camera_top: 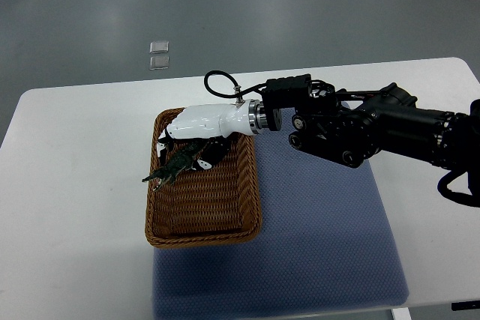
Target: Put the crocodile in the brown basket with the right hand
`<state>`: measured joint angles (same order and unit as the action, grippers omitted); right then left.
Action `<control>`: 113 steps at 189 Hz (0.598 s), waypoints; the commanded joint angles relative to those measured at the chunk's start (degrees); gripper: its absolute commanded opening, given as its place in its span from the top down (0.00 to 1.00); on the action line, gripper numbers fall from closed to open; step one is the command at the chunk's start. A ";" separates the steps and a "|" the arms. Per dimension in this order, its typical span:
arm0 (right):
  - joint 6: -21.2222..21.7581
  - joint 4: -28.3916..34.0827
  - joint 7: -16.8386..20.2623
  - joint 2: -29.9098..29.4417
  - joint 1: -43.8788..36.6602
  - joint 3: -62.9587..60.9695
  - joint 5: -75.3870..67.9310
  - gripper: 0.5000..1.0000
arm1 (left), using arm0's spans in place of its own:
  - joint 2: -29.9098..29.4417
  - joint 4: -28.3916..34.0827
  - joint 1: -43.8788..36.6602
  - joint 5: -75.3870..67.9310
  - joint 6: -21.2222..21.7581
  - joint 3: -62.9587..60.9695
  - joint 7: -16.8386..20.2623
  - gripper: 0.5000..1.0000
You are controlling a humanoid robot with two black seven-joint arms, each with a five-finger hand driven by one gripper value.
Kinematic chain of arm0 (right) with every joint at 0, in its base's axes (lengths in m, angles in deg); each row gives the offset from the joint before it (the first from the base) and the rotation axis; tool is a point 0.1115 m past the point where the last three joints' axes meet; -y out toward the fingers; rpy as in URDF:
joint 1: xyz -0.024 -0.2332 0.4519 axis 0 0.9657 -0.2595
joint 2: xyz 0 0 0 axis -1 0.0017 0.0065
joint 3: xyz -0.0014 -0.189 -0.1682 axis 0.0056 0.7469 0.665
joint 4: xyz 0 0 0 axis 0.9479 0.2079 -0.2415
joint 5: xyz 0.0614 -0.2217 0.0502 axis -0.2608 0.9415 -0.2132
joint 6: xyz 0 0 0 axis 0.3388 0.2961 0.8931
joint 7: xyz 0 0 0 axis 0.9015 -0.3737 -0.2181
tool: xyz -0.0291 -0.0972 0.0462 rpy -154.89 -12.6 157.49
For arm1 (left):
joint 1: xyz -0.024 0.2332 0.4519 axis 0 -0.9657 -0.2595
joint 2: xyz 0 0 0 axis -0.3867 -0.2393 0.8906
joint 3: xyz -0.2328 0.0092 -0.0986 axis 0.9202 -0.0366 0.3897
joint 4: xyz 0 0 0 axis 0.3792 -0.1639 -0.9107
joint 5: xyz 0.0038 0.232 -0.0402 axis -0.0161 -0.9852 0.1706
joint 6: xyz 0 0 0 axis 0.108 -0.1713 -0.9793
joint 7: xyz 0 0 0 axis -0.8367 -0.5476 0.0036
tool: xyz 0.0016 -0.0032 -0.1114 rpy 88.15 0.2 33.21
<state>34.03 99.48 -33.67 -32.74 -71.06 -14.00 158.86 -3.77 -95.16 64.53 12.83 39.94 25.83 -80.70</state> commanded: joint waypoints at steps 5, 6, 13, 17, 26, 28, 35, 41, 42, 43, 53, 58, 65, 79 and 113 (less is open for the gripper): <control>0.00 -0.03 0.00 0.43 0.89 0.02 0.01 0.51 | 0.00 0.00 0.00 0.00 0.00 0.02 0.00 0.00; 0.00 -0.03 0.00 0.43 0.89 0.02 0.01 0.50 | 0.00 0.00 0.00 0.00 0.00 0.02 0.00 0.00; 0.09 -0.03 0.00 0.51 0.98 0.02 0.01 0.50 | 0.00 0.00 0.00 0.00 0.00 -0.07 0.00 0.00; 0.09 -0.12 0.00 0.60 1.07 0.02 0.01 0.50 | 0.00 0.00 0.00 0.00 0.00 -0.07 0.00 0.00; 0.09 -0.38 0.00 0.60 1.07 0.20 0.01 0.49 | 0.00 0.00 0.00 0.00 0.00 0.02 0.00 0.00; 0.18 -0.38 0.00 0.60 1.07 0.20 0.01 0.49 | 0.00 0.00 0.00 0.00 0.00 0.02 0.00 0.00; 0.27 -0.56 0.00 0.60 1.16 0.29 0.01 0.42 | 0.00 0.00 0.00 0.00 0.00 0.02 0.00 0.00; 0.27 -0.56 0.00 0.78 1.33 0.29 0.01 0.39 | 0.00 0.00 0.00 0.00 0.00 0.01 0.00 0.00; 0.27 -0.56 0.00 0.78 1.33 0.29 0.01 0.39 | 0.00 0.00 0.00 0.00 0.00 0.02 0.00 0.00; 0.27 -0.56 0.00 0.78 1.42 0.20 0.01 0.39 | 0.00 0.00 0.00 0.00 0.00 0.02 0.00 0.00; 0.35 -0.64 0.00 0.87 1.68 0.02 -0.07 0.35 | 0.00 0.00 0.00 0.00 0.00 0.01 0.00 0.00; 0.35 -0.64 0.00 0.95 1.68 0.02 -0.07 0.34 | 0.00 0.00 0.00 0.00 0.00 0.02 0.00 0.00; 0.44 -0.64 0.00 1.13 1.60 -0.41 -0.51 0.29 | 0.00 0.00 0.00 0.00 0.00 0.02 0.00 0.00; 0.53 -0.64 0.00 2.36 1.42 -0.86 -0.78 0.27 | 0.00 0.00 0.00 0.00 0.00 0.02 0.00 0.00; 2.11 -0.64 0.00 5.44 1.07 -4.90 -4.29 0.26 | 0.00 0.00 0.00 0.00 0.00 0.02 0.00 0.00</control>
<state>34.78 98.81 -33.67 -28.65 -69.79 -15.86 157.19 -3.77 -95.16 64.52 12.83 39.94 25.83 -80.70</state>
